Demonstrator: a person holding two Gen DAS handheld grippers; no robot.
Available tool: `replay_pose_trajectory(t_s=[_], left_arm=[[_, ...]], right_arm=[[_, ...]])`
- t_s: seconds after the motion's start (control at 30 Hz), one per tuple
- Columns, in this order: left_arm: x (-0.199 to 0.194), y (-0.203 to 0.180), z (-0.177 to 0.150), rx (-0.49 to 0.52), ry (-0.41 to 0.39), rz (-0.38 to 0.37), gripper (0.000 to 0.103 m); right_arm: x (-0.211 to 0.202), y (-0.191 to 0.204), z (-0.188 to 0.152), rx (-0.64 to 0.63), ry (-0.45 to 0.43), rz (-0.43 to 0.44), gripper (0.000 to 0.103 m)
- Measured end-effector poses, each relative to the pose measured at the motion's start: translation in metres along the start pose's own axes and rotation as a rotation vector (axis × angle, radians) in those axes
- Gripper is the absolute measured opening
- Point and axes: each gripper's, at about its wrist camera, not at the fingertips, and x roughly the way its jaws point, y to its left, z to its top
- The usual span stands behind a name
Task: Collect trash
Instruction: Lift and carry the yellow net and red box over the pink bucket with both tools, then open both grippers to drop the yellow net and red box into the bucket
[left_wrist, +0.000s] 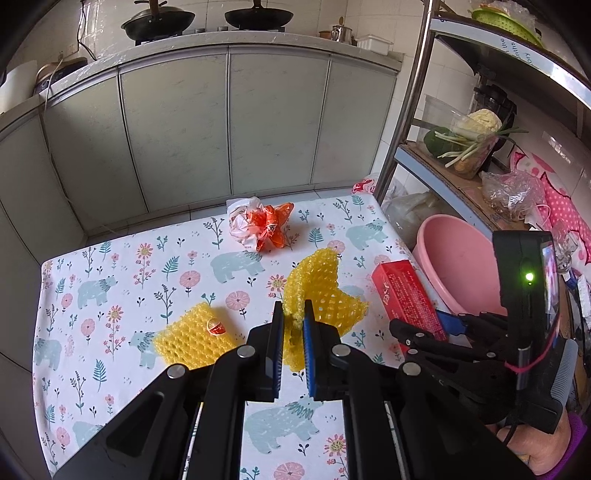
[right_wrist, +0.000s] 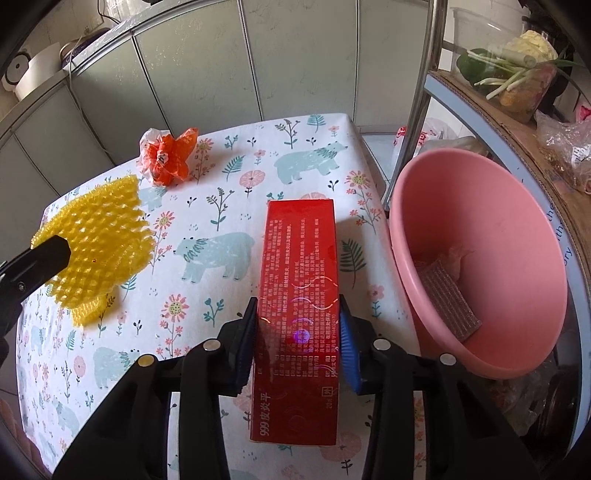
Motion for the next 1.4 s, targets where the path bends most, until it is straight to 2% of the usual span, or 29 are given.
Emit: replay_pose_trajectory(t_s=[0.43, 0.77, 0.9, 1.13, 1.27, 1.4], left_arm=[[0.003, -0.011, 0.003, 0.019, -0.002, 0.003, 0.009], [0.004, -0.042, 0.016, 0.062, -0.027, -0.030, 0.009], [0.008, -0.057, 0.025, 0.060, -0.050, -0.074, 0.009], [0.028, -0.085, 0.039, 0.052, -0.044, -0.190, 0.009], [0.041, -0.107, 0.046, 0.049, -0.018, -0.275, 0.009], [0.052, -0.132, 0.047, 0.083, -0.004, -0.322, 0.009]], right_arm=[[-0.027, -0.010, 0.005, 0.013, -0.081, -0.016, 0.040], [-0.059, -0.055, 0.011, 0.087, -0.166, -0.078, 0.040], [-0.067, -0.086, 0.011, 0.152, -0.183, -0.103, 0.040], [-0.064, -0.132, 0.008, 0.250, -0.191, -0.125, 0.040], [-0.056, -0.148, 0.004, 0.285, -0.180, -0.141, 0.040], [-0.045, -0.161, 0.003, 0.308, -0.165, -0.162, 0.040]])
